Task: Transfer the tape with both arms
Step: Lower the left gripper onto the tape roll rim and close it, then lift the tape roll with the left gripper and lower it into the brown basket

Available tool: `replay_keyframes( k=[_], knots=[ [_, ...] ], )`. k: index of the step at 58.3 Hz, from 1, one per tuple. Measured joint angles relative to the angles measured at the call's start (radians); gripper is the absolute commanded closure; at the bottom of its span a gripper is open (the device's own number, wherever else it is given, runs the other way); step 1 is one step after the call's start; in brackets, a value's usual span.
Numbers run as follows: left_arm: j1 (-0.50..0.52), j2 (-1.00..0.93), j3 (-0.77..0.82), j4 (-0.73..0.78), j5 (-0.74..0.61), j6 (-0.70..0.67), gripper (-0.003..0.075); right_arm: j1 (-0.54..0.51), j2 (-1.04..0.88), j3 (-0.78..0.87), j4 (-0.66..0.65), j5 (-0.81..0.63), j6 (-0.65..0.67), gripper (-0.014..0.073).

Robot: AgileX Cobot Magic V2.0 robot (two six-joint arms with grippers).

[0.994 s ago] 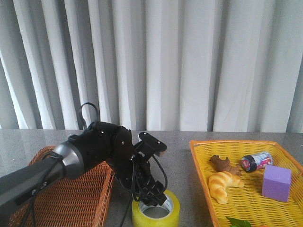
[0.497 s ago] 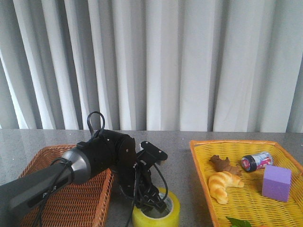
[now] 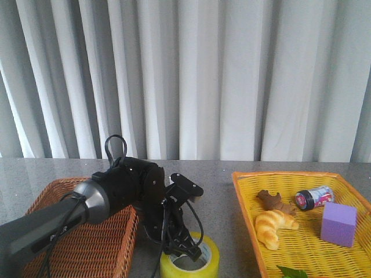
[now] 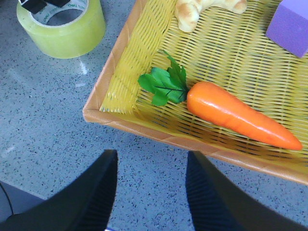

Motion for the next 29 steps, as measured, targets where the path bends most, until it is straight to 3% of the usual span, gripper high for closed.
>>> replay_keyframes(
  k=[29],
  knots=[
    [0.023, -0.284, 0.003, 0.069, 0.049, 0.002, 0.0601, 0.000, 0.000, 0.000, 0.000, 0.000, 0.005, 0.0265]
  ],
)
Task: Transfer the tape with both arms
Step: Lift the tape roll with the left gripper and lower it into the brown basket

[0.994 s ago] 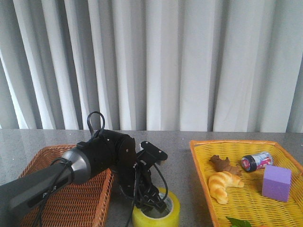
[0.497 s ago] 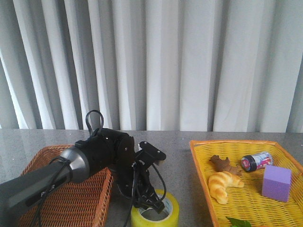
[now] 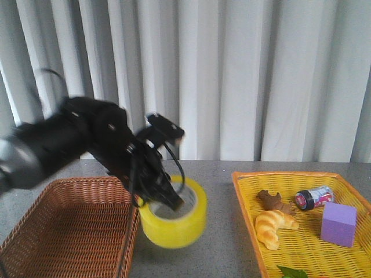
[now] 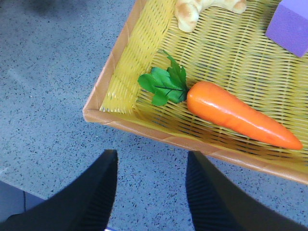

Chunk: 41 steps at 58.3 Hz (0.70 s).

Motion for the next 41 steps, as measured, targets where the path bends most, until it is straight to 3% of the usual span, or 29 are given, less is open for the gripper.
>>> replay_keyframes(
  k=[17, 29, 41],
  knots=[
    [0.186, -0.161, 0.000, 0.009, 0.064, -0.008, 0.0601, 0.000, 0.000, 0.000, 0.000, 0.001, 0.000, 0.0265],
    [0.314, -0.159, 0.020, 0.018, 0.099, -0.019, 0.0601, 0.000, 0.000, 0.000, 0.000, 0.001, 0.000, 0.0265],
    [0.368, -0.124, 0.147, 0.019, 0.053, -0.019, 0.0601, 0.000, 0.000, 0.000, 0.000, 0.001, 0.000, 0.0265]
  ],
)
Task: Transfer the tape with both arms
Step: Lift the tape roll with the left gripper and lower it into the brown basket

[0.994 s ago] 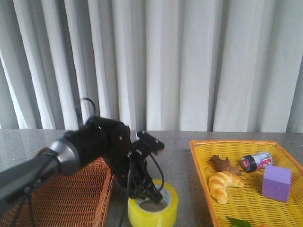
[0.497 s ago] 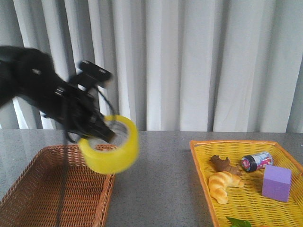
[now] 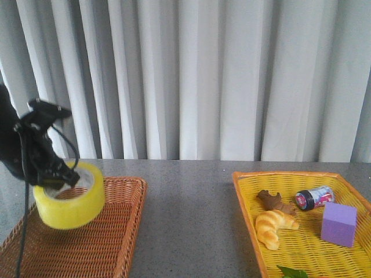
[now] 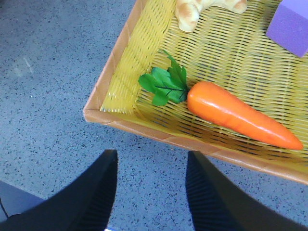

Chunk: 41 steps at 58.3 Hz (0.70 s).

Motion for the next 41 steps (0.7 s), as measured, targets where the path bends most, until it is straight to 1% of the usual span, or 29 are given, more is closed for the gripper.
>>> replay_keyframes(
  k=[11, 25, 29, 34, 37, 38, 39, 41],
  knots=[
    [0.008, 0.083, 0.087, 0.000, -0.089, 0.000, 0.0601, 0.000, 0.000, 0.000, 0.000, 0.000, 0.000, 0.0265],
    [0.008, 0.184, 0.095, -0.002, -0.140, 0.000, 0.0597, 0.000, 0.000, 0.000, 0.000, 0.000, 0.000, 0.0265],
    [0.008, 0.195, 0.095, -0.002, -0.145, 0.000, 0.0581, 0.000, 0.000, 0.000, 0.000, 0.000, 0.000, 0.0265],
    [0.008, 0.199, 0.095, -0.002, -0.144, 0.000, 0.0531, 0.000, 0.000, 0.000, 0.000, 0.000, 0.000, 0.0265],
    [0.008, 0.199, 0.095, -0.002, -0.144, 0.000, 0.0479, 0.000, 0.000, 0.000, 0.000, 0.000, 0.000, 0.0265],
    [0.008, 0.199, 0.095, -0.002, -0.144, 0.000, 0.0444, 0.000, 0.000, 0.000, 0.000, 0.000, 0.000, 0.0265],
    [0.008, 0.199, 0.095, -0.003, -0.144, 0.000, 0.0435, 0.000, 0.000, 0.000, 0.000, 0.000, 0.000, 0.0265],
    [0.008, 0.199, 0.095, -0.004, -0.144, 0.000, 0.0390, 0.000, 0.000, 0.000, 0.000, 0.000, 0.000, 0.0265]
  ],
)
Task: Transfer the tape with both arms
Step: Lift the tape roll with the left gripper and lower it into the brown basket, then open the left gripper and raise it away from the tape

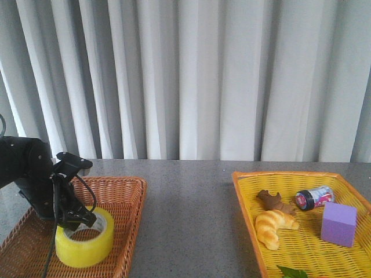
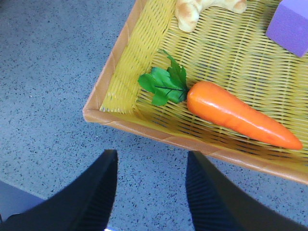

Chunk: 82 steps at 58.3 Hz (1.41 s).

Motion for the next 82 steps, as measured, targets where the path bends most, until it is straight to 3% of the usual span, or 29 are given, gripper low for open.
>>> replay_keyframes(
  k=[7, 14, 27, 51, 59, 82],
  knots=[
    [0.000, 0.000, 0.000, -0.001, 0.008, -0.003, 0.0241, 0.000, 0.000, 0.000, 0.000, 0.000, 0.000, 0.0265],
    [0.000, -0.001, -0.001, -0.001, 0.031, -0.003, 0.0154, 0.000, 0.000, 0.000, 0.000, 0.000, 0.000, 0.0265],
    [0.000, -0.058, -0.037, -0.007, 0.089, -0.004, 0.0140, 0.000, 0.000, 0.000, 0.000, 0.000, 0.000, 0.0265],
    [0.000, -0.396, -0.017, -0.035, 0.101, -0.069, 0.0140, 0.000, 0.000, 0.000, 0.000, 0.000, 0.000, 0.0265],
    [0.000, -0.545, 0.127, -0.036, 0.052, -0.080, 0.0140, 0.000, 0.000, 0.000, 0.000, 0.000, 0.000, 0.0265],
    [0.000, -1.077, 0.792, -0.037, -0.284, -0.084, 0.0140, 0.000, 0.000, 0.000, 0.000, 0.000, 0.000, 0.0265]
  ],
)
